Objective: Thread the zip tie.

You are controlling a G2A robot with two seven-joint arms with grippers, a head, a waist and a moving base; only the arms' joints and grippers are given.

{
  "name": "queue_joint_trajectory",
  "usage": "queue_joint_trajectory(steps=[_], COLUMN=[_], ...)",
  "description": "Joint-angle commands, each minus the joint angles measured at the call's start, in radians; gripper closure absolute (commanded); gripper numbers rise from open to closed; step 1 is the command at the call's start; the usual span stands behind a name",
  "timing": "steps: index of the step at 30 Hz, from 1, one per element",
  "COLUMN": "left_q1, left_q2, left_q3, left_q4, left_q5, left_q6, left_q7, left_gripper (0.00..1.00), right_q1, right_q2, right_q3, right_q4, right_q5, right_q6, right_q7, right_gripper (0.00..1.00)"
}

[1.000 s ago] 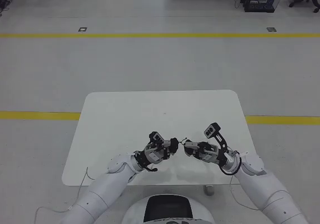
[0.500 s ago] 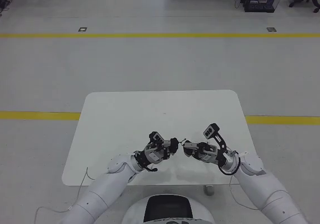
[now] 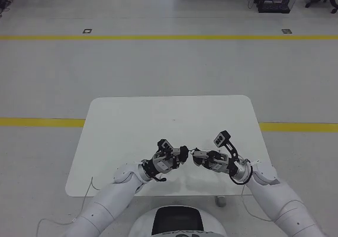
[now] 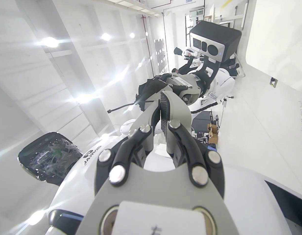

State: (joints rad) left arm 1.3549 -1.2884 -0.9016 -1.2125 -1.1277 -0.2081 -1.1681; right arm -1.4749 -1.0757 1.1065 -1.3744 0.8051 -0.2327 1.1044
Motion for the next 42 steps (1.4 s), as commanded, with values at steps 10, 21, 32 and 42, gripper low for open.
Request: queue_joint_trajectory(steps=[10,21,32,42], left_q1=[0.0,0.0,0.0,0.0], left_q2=[0.0,0.0,0.0,0.0], left_q3=[0.0,0.0,0.0,0.0], left_q4=[0.0,0.0,0.0,0.0], left_q5=[0.0,0.0,0.0,0.0], left_q6=[0.0,0.0,0.0,0.0], left_q7=[0.0,0.0,0.0,0.0], left_gripper=[1.0,1.0,1.0,1.0], right_q1=[0.006,0.013,0.017,0.018], right_q2=[-0.004,-0.009,-0.014,-0.018], right_q3=[0.0,-0.006,-0.009,-0.009], right_q4=[0.007,0.02,0.037,0.05], right_q5=[-0.016,-0.024,-0.024,-0.025], right_q6=[0.01,0.016,0.015,0.017], right_q7=[-0.003,-0.004,-0.002,0.003], right_gripper=[1.0,1.0,1.0,1.0])
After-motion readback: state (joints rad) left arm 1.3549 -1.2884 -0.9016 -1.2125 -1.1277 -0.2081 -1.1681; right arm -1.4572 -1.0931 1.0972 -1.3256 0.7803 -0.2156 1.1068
